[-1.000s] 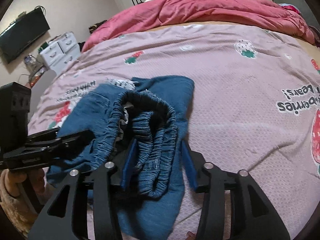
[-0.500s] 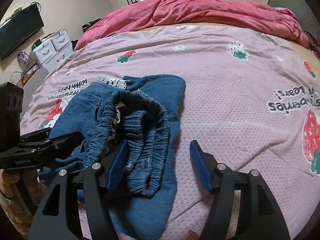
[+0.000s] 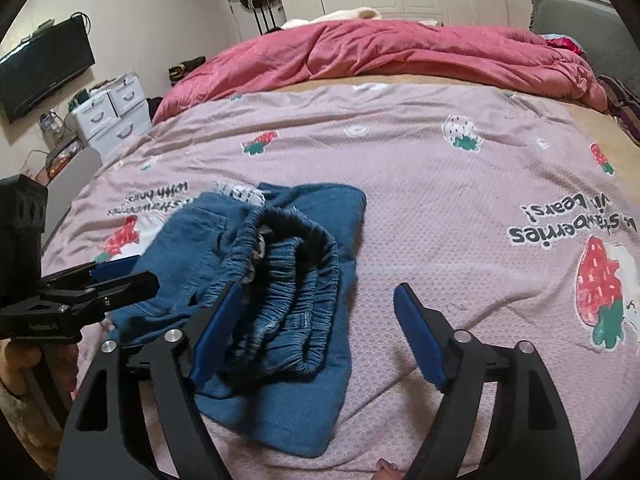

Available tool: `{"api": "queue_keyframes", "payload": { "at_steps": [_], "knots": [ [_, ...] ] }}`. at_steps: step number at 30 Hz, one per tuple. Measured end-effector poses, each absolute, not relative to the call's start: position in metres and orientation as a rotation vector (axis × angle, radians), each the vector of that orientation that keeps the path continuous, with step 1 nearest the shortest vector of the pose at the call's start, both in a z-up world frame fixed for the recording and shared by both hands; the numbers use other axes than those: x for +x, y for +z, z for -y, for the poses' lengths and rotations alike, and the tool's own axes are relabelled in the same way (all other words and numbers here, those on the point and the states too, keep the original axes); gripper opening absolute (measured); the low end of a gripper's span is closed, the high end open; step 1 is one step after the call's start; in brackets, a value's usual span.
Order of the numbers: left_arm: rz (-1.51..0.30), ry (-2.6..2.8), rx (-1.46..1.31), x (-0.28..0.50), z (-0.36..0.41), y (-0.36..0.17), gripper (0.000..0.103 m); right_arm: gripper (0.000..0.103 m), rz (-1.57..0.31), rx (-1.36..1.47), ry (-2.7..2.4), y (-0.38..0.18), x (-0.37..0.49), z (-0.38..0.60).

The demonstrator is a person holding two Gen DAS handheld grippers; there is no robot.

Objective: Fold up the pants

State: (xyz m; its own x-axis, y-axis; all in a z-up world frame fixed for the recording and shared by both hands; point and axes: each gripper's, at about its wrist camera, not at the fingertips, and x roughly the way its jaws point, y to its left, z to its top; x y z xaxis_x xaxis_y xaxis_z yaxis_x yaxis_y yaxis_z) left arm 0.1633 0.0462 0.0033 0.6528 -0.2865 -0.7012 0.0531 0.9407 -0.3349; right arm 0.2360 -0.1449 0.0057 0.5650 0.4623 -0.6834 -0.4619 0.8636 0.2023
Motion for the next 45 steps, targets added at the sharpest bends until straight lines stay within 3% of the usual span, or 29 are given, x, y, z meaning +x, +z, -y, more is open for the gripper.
{"api": "queue_keyframes", "payload": {
  "at_steps": [6,14,45],
  "knots": [
    [-0.818,-0.190,-0.301,0.154,-0.046,0.013,0.085,0.094,-0.764,0.012,0.543,0.022,0.225,0.150],
    [-0.782,-0.167,-0.284,0.141,-0.043,0.032,0.093,0.098,-0.729,0.037,0.538,0.042,0.212,0.158],
    [-0.690,-0.091,-0.213,0.070,-0.029,0.068,0.093,0.098,-0.569,-0.045,0.520,0.078,0.140,0.166]
  ]
}}
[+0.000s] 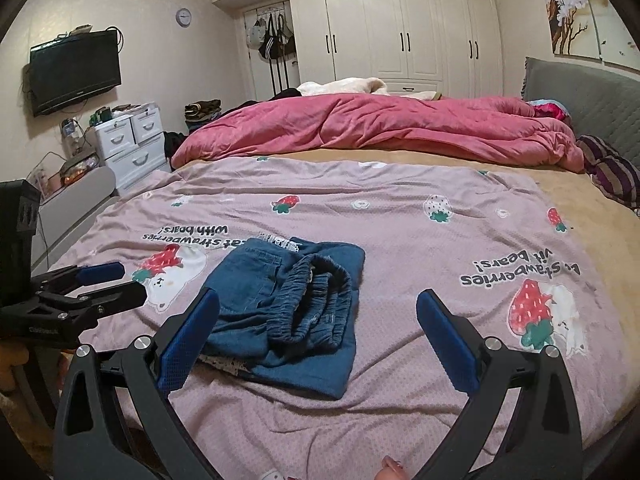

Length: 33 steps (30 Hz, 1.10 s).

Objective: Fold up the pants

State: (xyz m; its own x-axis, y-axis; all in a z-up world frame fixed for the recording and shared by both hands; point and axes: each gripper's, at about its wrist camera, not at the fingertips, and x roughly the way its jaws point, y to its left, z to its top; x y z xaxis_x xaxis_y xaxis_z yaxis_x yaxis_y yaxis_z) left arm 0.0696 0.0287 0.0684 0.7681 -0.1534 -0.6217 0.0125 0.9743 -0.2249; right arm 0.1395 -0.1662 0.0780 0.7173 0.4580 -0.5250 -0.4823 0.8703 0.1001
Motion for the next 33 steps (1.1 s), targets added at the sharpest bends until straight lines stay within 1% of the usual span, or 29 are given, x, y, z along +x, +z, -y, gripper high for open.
{"api": "queue_keyframes", "payload": {
  "at_steps": [11,24,33],
  "knots": [
    [-0.707,-0.076,-0.211,0.047,-0.023,0.056,0.093,0.098,-0.569,-0.051,0.488,0.070,0.115,0.170],
    [-0.710,-0.046,-0.225,0.026,-0.027,0.037,0.094,0.098,-0.605,-0.041,0.478,0.044,0.101,0.170],
    [-0.753,-0.037,-0.230,0.018,-0.021,0.014,0.094,0.098,-0.640,-0.049,0.463,0.019,0.095,0.171]
  ]
}}
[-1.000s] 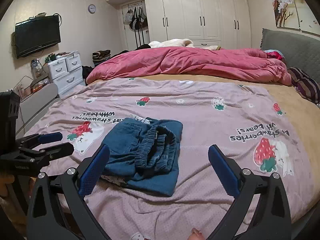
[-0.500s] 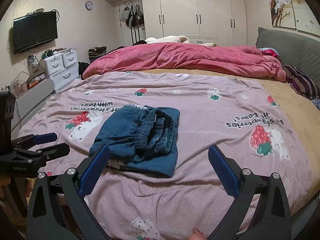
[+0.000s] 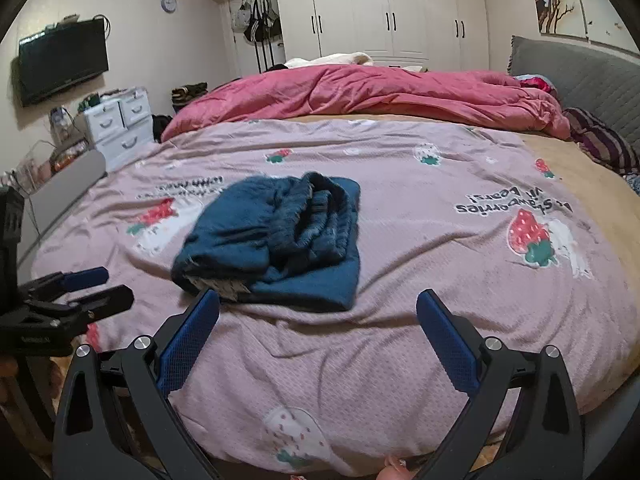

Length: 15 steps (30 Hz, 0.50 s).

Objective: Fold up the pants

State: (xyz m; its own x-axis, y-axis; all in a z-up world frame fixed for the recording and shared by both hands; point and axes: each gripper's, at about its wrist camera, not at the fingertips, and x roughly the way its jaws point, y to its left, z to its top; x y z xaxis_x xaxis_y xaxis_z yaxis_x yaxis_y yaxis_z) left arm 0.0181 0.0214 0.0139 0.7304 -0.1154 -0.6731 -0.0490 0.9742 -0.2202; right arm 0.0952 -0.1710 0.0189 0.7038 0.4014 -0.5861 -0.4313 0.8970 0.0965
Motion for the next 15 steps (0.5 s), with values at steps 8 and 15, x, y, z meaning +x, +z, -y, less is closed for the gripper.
{"api": "queue_keyframes", "payload": {
  "at_steps": [8,15],
  "knots": [
    [-0.757,-0.020,-0.220,0.018,-0.020,0.002,0.094,0.098,-0.641,-0.074,0.427,-0.001,0.093,0.175],
    [-0.774,-0.019,-0.224,0.021,-0.020,-0.007,0.094,0.098,-0.670,-0.074,0.418,-0.016,0.093,0.173]
  ]
}}
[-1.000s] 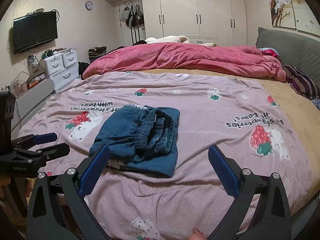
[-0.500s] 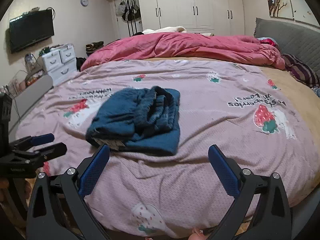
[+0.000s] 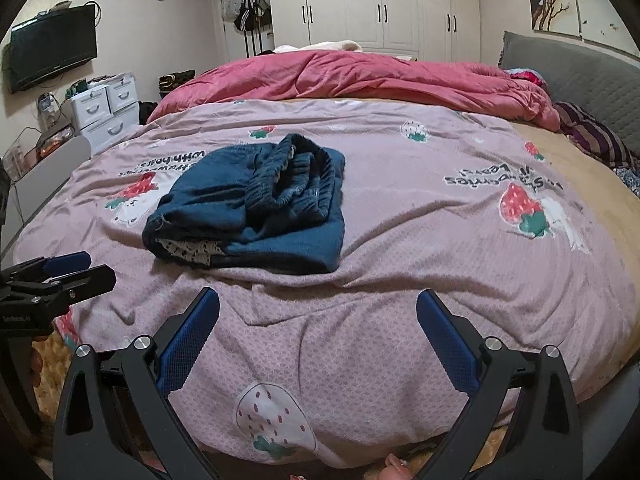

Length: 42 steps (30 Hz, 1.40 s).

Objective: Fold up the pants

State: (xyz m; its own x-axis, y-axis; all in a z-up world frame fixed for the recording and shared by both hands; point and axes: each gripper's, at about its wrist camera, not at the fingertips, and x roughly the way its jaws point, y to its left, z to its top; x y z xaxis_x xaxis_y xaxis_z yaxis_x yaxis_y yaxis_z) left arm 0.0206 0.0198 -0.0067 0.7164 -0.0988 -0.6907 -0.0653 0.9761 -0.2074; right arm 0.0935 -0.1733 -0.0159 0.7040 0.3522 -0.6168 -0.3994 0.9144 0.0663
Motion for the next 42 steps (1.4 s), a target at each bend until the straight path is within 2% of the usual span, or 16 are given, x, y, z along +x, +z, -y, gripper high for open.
{"api": "queue_keyframes", "payload": {
  "at_steps": [42],
  "knots": [
    [-0.767,-0.004,-0.237,0.0199,-0.0269,-0.0047,0.094,0.098,-0.677,-0.064,0.384,-0.0143,0.0965,0.1750]
  ]
}}
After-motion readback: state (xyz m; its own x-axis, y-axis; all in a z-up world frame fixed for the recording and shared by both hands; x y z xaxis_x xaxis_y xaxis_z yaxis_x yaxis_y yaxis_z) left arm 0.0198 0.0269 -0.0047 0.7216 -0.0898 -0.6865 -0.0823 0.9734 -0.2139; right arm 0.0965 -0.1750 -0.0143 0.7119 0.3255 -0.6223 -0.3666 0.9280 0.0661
